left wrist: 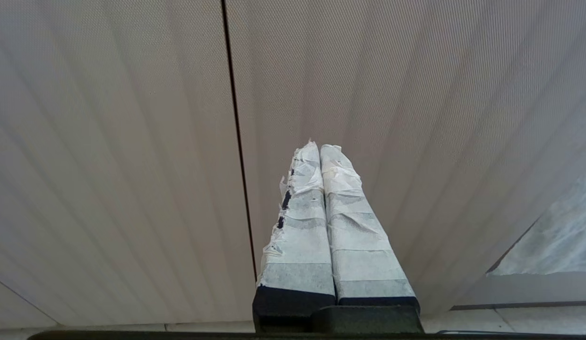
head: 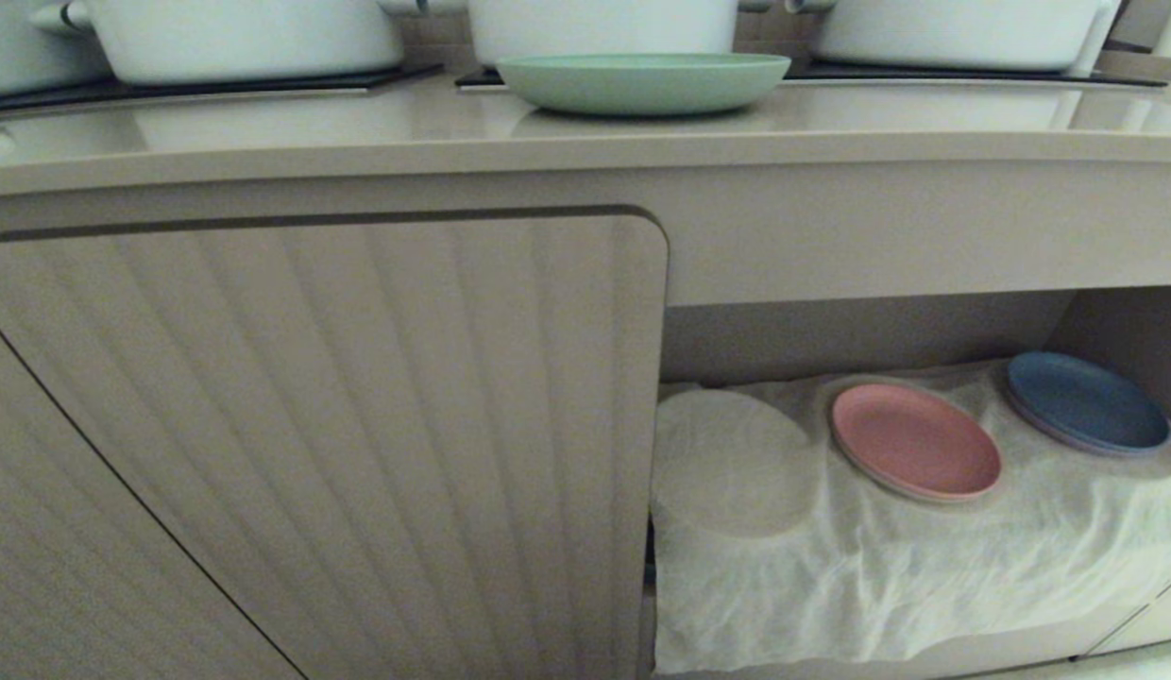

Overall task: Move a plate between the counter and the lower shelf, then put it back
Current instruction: Pick up the plate

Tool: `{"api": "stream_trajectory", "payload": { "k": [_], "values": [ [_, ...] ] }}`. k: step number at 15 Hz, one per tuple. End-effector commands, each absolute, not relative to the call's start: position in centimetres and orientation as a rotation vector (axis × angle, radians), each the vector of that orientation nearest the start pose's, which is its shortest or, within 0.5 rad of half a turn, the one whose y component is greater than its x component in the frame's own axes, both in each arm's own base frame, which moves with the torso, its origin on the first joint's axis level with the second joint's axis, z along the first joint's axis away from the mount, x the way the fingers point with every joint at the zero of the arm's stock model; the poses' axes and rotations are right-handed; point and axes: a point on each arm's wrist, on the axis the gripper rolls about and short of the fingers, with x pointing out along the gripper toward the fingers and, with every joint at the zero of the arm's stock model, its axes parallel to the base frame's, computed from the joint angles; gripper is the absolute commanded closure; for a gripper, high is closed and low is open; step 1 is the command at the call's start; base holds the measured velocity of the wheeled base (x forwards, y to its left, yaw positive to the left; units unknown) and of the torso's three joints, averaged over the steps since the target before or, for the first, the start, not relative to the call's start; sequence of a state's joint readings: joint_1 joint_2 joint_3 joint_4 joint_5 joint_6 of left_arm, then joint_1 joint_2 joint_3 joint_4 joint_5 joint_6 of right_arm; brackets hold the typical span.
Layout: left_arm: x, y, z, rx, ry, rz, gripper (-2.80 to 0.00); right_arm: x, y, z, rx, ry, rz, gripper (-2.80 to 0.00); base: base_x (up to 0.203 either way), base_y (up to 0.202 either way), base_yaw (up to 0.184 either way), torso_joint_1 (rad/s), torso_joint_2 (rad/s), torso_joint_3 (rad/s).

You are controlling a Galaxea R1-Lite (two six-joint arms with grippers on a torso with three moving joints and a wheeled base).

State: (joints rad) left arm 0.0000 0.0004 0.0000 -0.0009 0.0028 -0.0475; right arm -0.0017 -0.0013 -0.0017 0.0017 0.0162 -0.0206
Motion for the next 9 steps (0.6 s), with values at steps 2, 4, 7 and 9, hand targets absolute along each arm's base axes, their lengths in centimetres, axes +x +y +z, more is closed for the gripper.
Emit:
{"api": "stream_trajectory", "payload": {
  "k": [2,4,7,9],
  "values": [
    [-2.28,0.01,7.56,-0.049,-0.002,0.005,0.00,-2.29,0.04,7.57,-0.021,0.000,0.015,0.00,0.000,0.000,0.000,0.000,0.00,0.000],
    [-2.28,0.01,7.56,-0.048,-0.002,0.003,0.00,-2.29,0.04,7.56,-0.019,0.001,0.014,0.00,-0.152,0.000,0.001,0.004,0.01,0.001],
    [-2.28,0.01,7.56,-0.049,-0.002,0.003,0.00,-2.29,0.04,7.57,-0.021,0.000,0.015,0.00,-0.070,0.000,-0.001,-0.004,0.00,0.000],
    [-2.28,0.01,7.56,-0.049,-0.002,0.003,0.00,-2.29,0.04,7.57,-0.020,0.000,0.014,0.00,0.000,0.000,0.000,0.000,0.00,0.000]
  ]
}}
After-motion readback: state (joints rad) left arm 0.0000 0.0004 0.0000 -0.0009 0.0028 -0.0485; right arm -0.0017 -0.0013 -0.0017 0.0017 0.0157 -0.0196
